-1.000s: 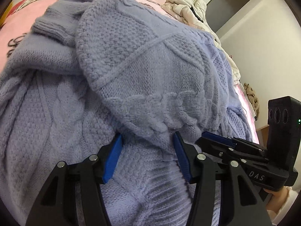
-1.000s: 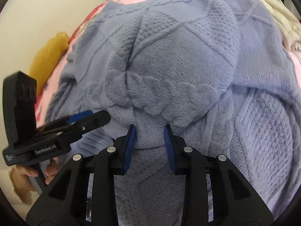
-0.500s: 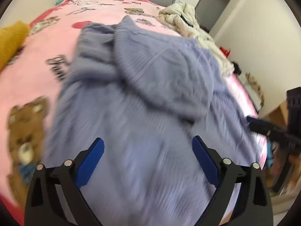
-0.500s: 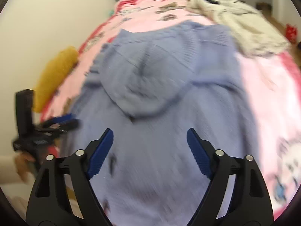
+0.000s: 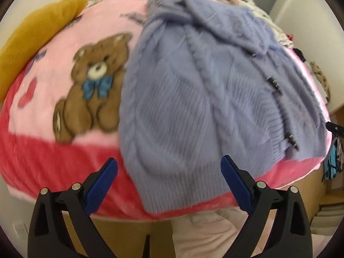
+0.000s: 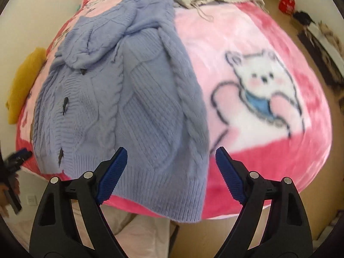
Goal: Fold large clothes
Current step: 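Move both open grippers to the ribbed cardigan hem, then grasp the ribbed hem with both grippers and lift it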
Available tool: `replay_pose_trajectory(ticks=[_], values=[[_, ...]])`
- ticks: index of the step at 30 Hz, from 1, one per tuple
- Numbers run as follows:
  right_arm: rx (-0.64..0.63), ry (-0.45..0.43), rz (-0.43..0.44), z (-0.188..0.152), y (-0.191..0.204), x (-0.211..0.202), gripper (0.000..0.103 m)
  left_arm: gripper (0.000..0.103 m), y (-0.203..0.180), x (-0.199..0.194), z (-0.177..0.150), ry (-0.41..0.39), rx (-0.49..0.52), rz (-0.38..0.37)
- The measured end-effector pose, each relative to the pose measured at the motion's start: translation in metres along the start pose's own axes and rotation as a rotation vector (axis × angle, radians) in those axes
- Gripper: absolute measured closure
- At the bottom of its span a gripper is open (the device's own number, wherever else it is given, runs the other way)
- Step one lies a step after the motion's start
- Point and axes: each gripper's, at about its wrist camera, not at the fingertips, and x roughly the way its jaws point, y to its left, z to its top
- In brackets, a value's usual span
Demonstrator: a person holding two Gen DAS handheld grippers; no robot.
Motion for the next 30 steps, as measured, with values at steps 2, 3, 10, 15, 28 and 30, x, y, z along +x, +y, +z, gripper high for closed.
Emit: replay_pose_trajectory(ticks=[2,3,10,15,28,30], values=[[0.015,0.021,0.006,-0.008,-0.006,0.007,0.024,0.008,0.003,0.004,-0.006,0.000,-0.035,-0.015],[0.024,0.029,0.007,-0.011,-0.007,0.010,0.025,0.008,0.007,0.007,-0.008,0.006,-0.064,-0.016],[0.051,0.110,0.054,-0.045,-0.005,0.026,0.026,0.008,0.022,0.022,-0.026,0.053,-0.156,-0.068],[0.043,0.108,0.059,-0.047,0.000,0.031,0.026,0.008,0.035,0.040,-0.031,0.116,-0.283,-0.169],[0.096,0.102,0.079,-0.044,-0.019,0.033,0.058,0.030,0.033,0.049,-0.026,0.071,-0.250,-0.187],[0.086,0.107,0.088,-0.043,-0.018,0.029,0.076,0.042,0.034,0.044,-0.028,0.069,-0.244,-0.191]])
